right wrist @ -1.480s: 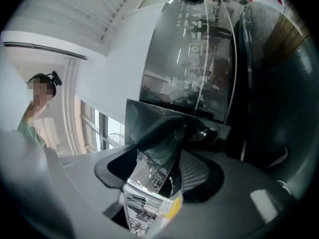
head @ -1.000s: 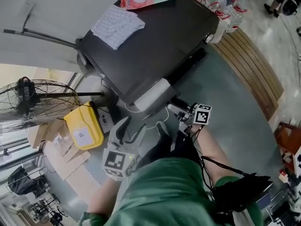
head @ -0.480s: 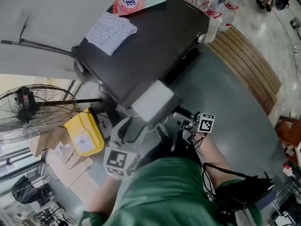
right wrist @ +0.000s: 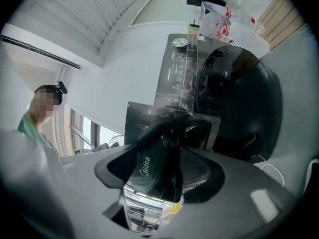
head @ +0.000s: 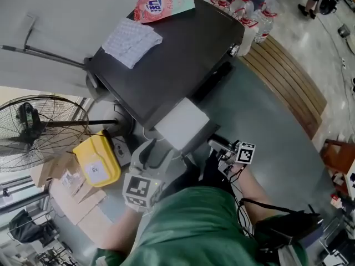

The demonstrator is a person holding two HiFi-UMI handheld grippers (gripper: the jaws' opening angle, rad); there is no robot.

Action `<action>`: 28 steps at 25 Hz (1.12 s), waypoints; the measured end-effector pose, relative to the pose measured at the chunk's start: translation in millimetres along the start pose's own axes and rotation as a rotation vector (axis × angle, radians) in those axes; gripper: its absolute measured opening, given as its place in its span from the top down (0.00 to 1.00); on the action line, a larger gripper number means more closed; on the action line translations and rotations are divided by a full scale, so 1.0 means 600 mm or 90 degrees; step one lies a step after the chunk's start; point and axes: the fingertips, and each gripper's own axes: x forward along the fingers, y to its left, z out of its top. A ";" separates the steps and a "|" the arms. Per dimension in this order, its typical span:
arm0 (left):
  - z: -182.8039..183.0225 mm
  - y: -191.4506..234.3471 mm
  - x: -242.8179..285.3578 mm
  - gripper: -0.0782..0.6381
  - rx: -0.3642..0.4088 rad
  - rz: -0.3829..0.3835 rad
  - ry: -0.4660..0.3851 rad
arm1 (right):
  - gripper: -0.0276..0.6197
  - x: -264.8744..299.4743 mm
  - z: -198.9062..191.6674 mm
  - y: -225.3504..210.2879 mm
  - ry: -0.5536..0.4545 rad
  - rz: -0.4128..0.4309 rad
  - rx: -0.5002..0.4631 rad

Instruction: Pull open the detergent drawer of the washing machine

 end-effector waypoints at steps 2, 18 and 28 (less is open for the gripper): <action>0.002 0.002 -0.004 0.56 -0.003 0.001 -0.005 | 0.55 0.000 -0.001 0.002 0.003 -0.024 -0.004; 0.048 0.052 -0.049 0.58 -0.056 0.030 -0.094 | 0.70 0.040 0.063 0.219 0.060 -0.162 -0.340; 0.156 0.113 -0.124 0.71 -0.073 0.085 -0.227 | 0.84 0.160 0.136 0.440 0.058 -0.238 -0.677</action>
